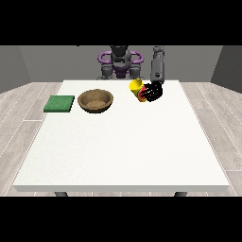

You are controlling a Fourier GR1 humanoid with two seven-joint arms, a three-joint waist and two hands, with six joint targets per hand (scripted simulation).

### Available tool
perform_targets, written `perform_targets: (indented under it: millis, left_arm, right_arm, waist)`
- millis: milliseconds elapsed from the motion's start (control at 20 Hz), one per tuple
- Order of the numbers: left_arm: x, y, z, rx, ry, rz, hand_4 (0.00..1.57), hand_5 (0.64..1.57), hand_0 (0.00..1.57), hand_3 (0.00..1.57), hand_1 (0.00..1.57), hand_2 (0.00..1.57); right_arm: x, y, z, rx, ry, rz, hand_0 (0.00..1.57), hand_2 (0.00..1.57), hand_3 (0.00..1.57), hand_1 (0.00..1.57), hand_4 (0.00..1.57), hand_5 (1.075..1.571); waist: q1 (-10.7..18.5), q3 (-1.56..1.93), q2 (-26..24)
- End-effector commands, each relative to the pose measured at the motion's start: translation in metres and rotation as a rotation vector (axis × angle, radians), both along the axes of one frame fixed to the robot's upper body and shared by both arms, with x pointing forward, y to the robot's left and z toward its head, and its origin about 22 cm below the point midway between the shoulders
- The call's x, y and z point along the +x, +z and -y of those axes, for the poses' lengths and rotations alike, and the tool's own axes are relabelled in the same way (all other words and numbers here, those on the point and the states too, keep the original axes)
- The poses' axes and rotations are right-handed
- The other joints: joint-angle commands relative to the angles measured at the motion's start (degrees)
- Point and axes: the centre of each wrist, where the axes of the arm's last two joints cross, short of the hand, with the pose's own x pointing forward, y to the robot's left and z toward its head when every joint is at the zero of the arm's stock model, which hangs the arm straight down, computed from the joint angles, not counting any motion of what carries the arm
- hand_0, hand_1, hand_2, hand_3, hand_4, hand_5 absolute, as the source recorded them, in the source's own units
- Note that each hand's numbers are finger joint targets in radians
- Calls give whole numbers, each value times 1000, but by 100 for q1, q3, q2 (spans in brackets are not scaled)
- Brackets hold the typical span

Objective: Pick the cup and pour the ball into the bowl, then pick the bowl and place it on the pad

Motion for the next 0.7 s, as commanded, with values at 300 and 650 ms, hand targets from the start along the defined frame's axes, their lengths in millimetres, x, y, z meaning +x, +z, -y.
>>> perform_targets:
  millis: [300,650]
  left_arm:
    - [53,59,53,402,174,23,971,1562,1415,1571,1415,1571]
    - [65,69,97,516,222,23,920,1561,1391,1571,1391,1571]
  right_arm:
    - [21,-8,1,-2,42,-24,0,0,0,0,279,1560]
    - [25,-17,-1,10,54,-11,0,0,0,0,324,1562]
  waist:
    - [-223,3,-120]
    - [-228,-4,-33]
